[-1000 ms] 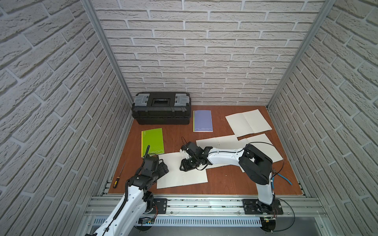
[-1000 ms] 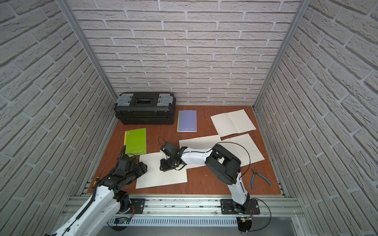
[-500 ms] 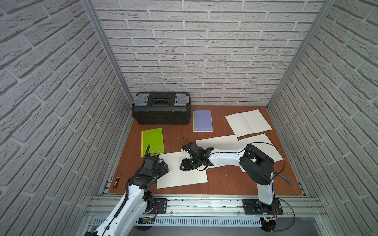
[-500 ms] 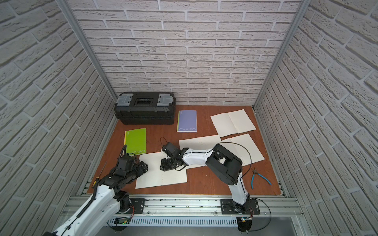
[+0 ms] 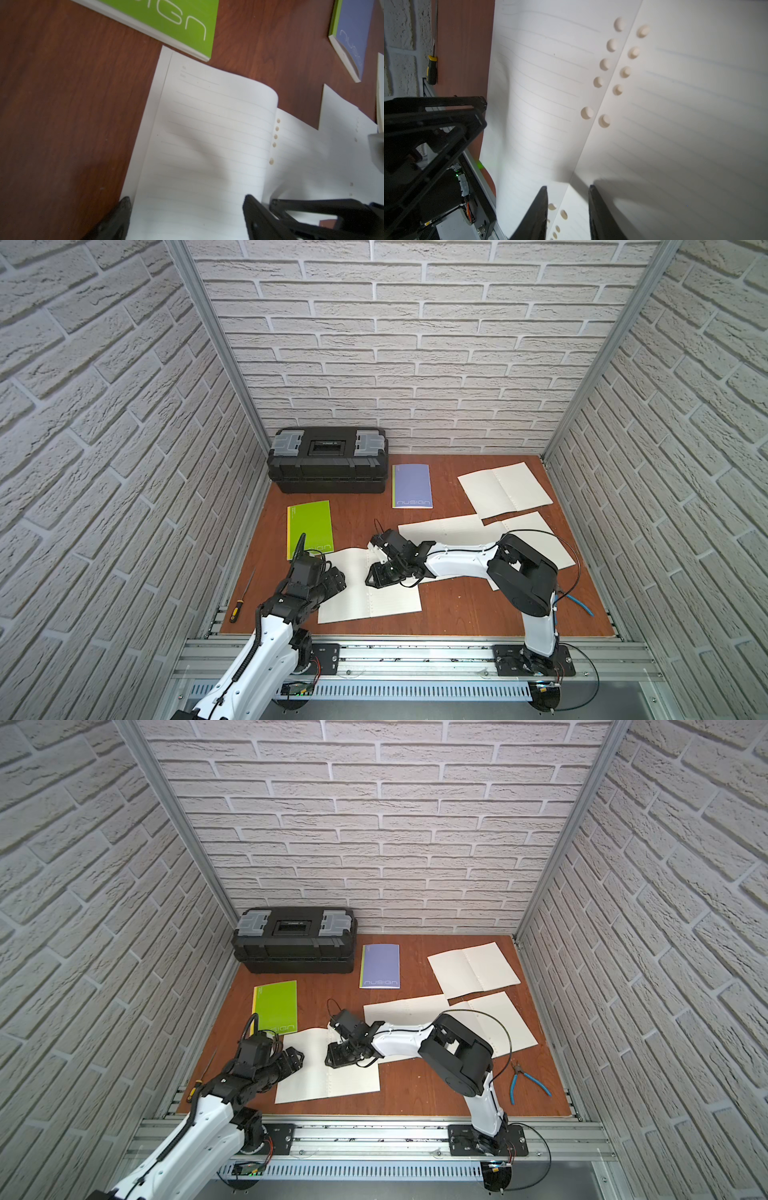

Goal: Close the notebook
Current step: Close the notebook at the center of the board.

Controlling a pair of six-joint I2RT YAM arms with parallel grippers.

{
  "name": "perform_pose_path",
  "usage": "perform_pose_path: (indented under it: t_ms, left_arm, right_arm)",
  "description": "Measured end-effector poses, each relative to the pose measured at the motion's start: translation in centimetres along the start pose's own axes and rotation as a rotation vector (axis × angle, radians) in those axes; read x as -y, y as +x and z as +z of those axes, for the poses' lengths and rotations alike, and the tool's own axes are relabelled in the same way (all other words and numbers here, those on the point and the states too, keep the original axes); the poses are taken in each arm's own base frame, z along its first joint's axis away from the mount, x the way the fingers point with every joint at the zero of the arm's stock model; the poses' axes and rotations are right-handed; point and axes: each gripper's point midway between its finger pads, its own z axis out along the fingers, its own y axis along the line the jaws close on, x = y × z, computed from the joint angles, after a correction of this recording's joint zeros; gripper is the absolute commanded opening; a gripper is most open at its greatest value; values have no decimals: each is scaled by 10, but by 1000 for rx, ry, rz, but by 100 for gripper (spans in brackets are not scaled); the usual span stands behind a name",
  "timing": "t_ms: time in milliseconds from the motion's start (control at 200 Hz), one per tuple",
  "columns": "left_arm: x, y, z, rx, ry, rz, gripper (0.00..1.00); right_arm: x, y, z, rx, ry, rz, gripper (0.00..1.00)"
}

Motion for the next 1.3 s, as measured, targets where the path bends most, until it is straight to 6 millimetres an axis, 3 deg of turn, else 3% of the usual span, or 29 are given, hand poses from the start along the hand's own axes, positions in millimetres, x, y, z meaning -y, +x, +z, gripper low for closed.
perform_pose_path:
  t_ms: [860,1165,1300]
  left_arm:
    - [37,3,-4,-31,201,27,85]
    - [48,3,-2,-49,251,41,85]
    - [57,1,-2,-58,284,48,85]
  right_arm:
    - [6,10,-11,-6,16,5,35]
    - [-5,-1,-49,69,17,-11,37]
    - [0,-6,-66,103,29,-2,37]
